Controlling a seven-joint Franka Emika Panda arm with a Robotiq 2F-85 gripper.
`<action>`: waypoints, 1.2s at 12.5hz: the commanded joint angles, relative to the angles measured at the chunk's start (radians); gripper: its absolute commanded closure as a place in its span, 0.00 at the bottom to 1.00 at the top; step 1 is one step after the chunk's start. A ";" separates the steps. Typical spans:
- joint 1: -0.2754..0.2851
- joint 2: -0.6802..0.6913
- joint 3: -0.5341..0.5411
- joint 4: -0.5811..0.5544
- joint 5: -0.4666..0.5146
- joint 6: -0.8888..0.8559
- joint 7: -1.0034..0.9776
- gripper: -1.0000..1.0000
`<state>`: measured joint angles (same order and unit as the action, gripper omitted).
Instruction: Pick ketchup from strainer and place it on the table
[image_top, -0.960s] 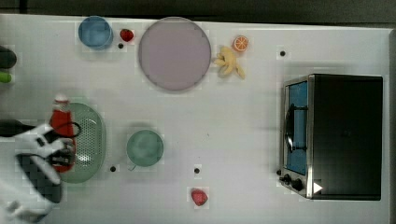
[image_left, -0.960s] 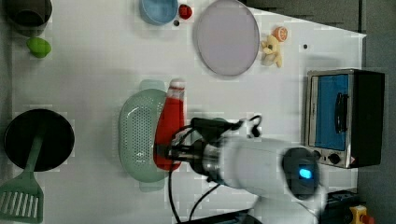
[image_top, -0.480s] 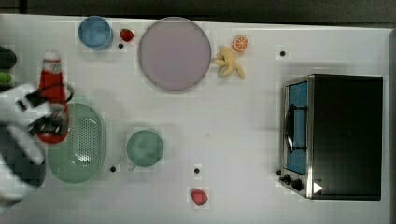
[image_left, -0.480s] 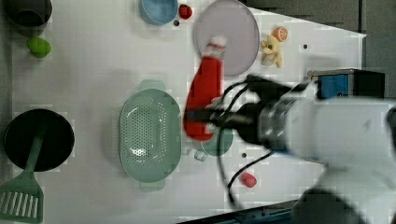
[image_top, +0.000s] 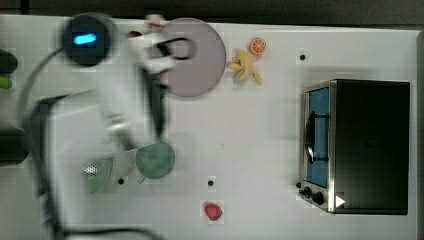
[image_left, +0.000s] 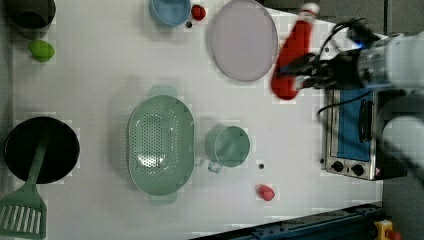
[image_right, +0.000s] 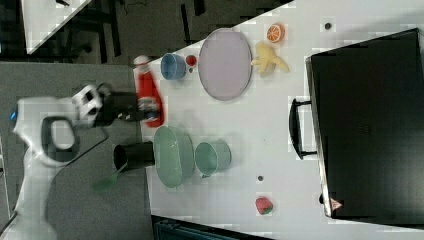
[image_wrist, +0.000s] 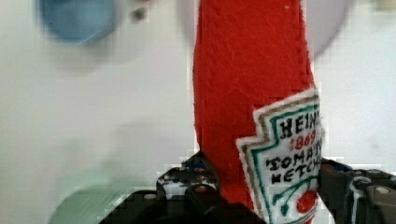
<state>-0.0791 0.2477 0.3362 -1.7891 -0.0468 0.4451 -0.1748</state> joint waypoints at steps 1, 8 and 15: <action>-0.067 0.001 -0.145 -0.001 -0.001 -0.016 -0.192 0.39; -0.071 0.006 -0.324 -0.239 0.000 0.116 -0.326 0.39; -0.064 0.054 -0.273 -0.455 0.001 0.399 -0.302 0.36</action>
<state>-0.1729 0.3132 0.0593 -2.2578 -0.0495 0.8120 -0.4548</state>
